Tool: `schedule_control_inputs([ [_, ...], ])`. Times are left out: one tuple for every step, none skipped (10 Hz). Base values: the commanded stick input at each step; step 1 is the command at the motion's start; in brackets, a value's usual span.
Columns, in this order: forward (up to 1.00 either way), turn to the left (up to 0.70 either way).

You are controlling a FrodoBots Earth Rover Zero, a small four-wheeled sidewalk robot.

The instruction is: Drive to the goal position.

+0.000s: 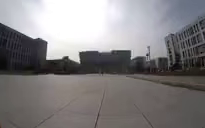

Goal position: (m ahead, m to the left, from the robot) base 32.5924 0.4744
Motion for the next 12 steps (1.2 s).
schedule_control_inputs([
  [1.0, 0.0],
  [1.0, 0.0],
  [1.0, 0.0],
  [1.0, 0.0],
  [1.0, 0.0],
  [1.0, 0.0],
  [1.0, 0.0],
  [1.0, 0.0],
  [1.0, 0.0],
  [1.0, 0.0],
  [1.0, 0.0],
  [1.0, 0.0],
])
